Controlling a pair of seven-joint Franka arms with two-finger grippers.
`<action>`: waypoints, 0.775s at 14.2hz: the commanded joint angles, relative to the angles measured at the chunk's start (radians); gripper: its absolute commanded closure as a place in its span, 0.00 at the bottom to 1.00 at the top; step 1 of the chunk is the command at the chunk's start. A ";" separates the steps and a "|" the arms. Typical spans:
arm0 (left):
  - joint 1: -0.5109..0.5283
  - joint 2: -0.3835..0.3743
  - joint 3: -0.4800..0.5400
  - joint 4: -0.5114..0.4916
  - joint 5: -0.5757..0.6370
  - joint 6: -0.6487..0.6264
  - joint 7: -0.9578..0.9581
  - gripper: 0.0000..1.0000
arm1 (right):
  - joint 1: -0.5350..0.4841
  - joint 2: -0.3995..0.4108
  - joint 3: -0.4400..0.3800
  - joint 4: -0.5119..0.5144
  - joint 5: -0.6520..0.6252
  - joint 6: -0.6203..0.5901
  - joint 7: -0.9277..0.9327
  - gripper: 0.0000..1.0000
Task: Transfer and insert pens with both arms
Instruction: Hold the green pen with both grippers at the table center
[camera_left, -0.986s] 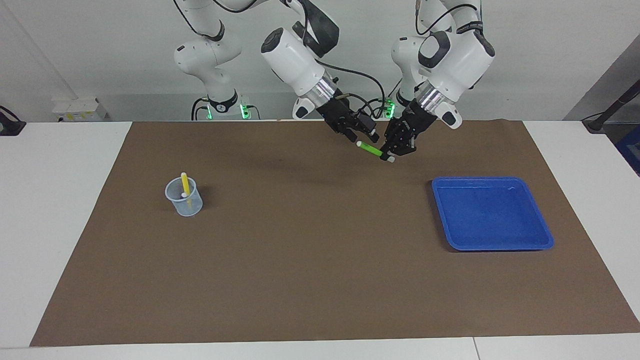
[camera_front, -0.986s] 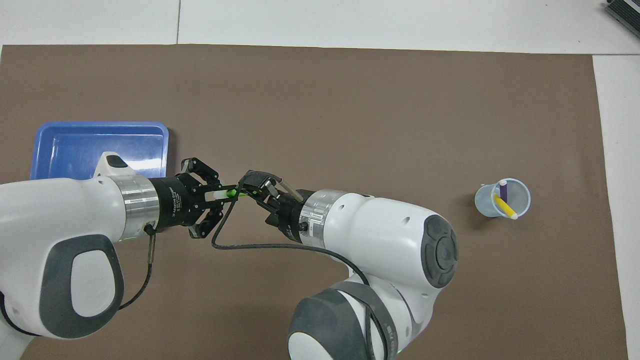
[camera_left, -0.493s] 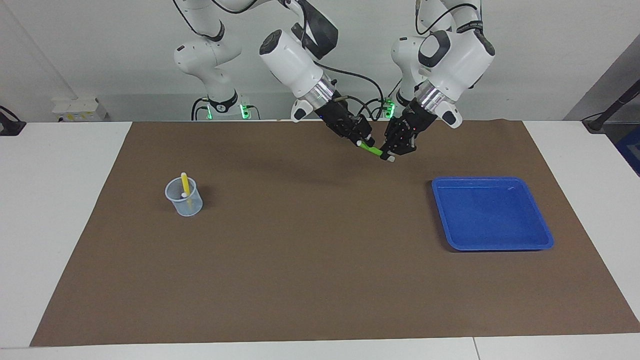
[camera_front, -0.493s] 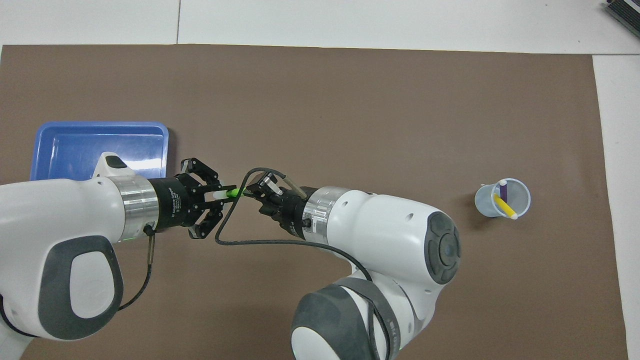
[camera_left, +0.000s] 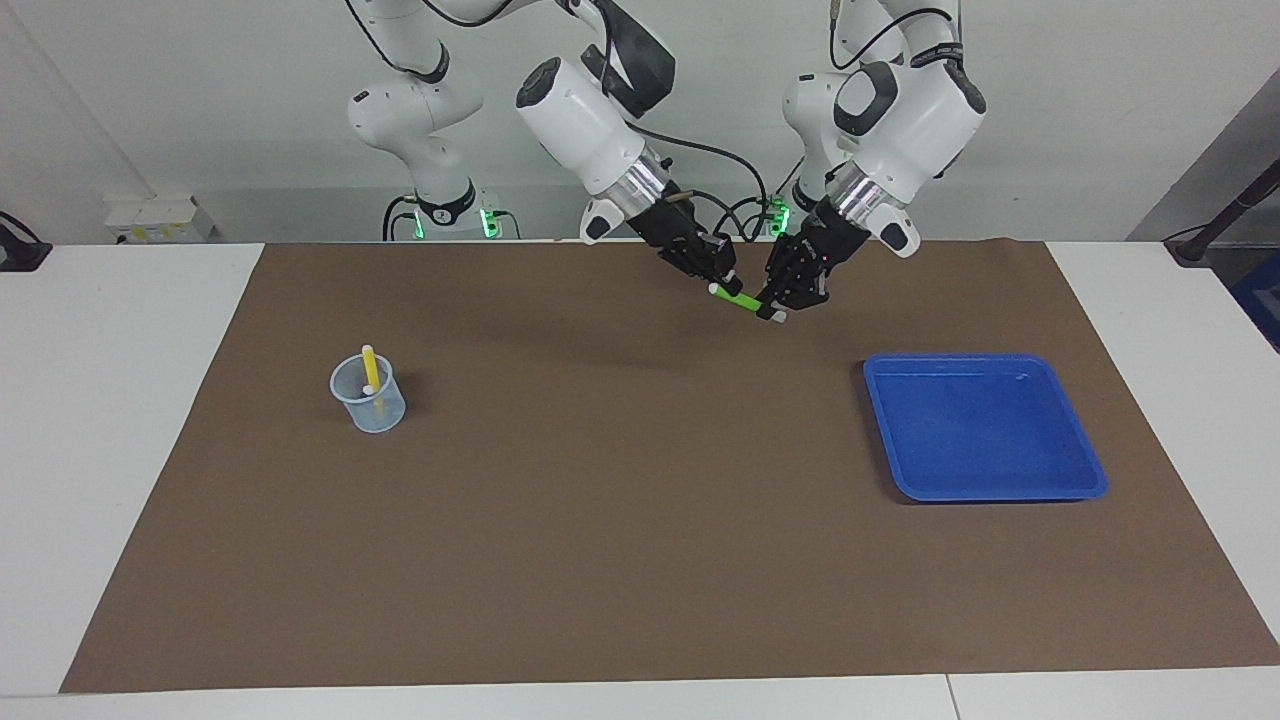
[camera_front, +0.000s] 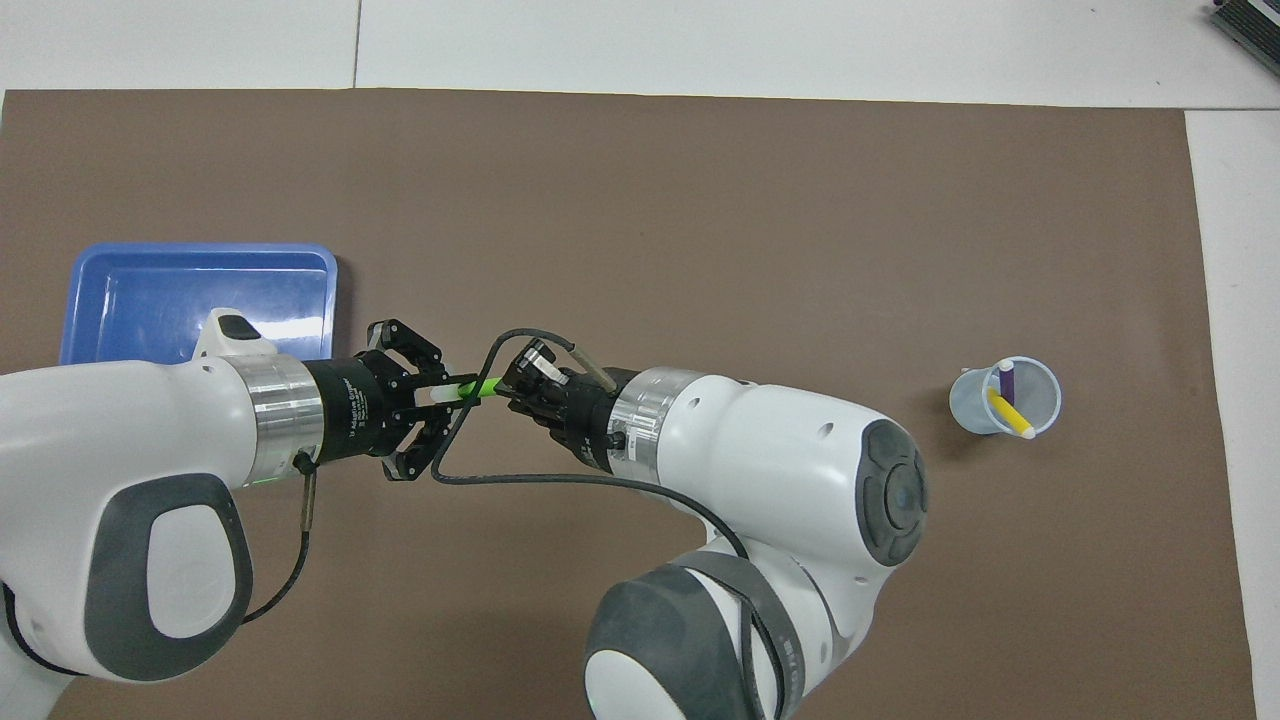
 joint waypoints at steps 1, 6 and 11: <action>-0.013 -0.041 0.015 -0.028 -0.009 0.003 -0.003 1.00 | -0.028 0.013 0.006 0.006 0.015 0.000 -0.015 0.93; -0.013 -0.043 0.015 -0.028 -0.009 0.001 -0.003 1.00 | -0.031 0.013 0.004 0.005 0.013 0.000 -0.016 1.00; -0.013 -0.044 0.015 -0.027 -0.009 0.000 0.012 1.00 | -0.044 0.010 0.001 -0.005 0.012 -0.016 -0.124 1.00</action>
